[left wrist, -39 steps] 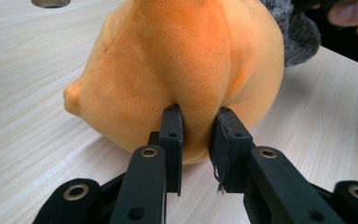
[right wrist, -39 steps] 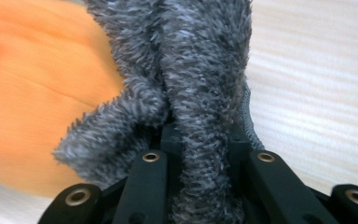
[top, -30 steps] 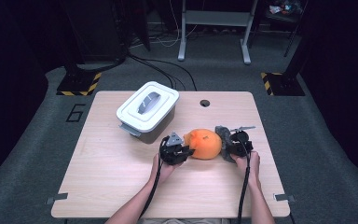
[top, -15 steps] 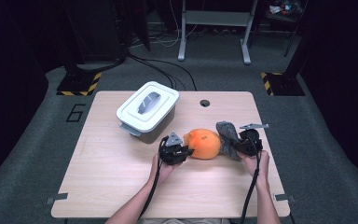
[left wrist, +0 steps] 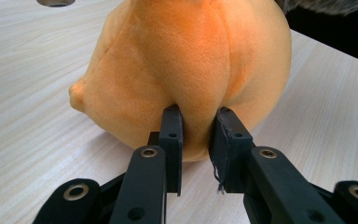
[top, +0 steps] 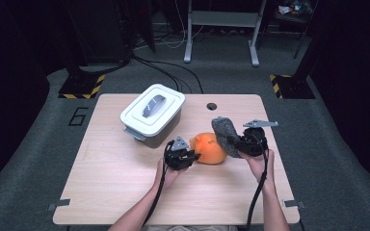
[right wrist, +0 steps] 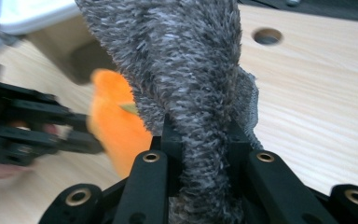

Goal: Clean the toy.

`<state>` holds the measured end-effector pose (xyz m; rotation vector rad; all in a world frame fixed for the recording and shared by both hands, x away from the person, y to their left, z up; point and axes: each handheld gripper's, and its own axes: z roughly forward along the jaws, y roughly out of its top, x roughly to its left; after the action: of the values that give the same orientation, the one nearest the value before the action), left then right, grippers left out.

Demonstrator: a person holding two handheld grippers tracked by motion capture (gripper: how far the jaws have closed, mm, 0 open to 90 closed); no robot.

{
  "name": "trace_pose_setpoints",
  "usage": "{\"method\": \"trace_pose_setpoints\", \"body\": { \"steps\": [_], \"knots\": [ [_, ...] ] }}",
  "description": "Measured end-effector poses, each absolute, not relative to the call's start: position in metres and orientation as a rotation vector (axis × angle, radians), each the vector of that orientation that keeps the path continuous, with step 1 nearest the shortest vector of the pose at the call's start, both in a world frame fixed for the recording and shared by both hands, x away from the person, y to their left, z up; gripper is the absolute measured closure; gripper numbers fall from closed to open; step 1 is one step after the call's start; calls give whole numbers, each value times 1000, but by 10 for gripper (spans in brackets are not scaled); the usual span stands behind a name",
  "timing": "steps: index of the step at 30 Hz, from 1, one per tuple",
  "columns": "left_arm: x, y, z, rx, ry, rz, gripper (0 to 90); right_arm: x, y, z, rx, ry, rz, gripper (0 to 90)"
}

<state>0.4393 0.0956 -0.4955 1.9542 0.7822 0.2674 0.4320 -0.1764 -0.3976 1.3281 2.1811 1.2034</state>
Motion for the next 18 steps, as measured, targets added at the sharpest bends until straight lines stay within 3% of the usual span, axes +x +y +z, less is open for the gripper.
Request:
{"method": "trace_pose_setpoints", "body": {
  "steps": [10,18],
  "knots": [
    [439,95,-494,1963,771,269,749,436,-149,-388,1265,2244,1320,756],
    [440,94,-494,1963,771,270,748,448,-126,-406,1241,2307,1243,752]
  ]
}}
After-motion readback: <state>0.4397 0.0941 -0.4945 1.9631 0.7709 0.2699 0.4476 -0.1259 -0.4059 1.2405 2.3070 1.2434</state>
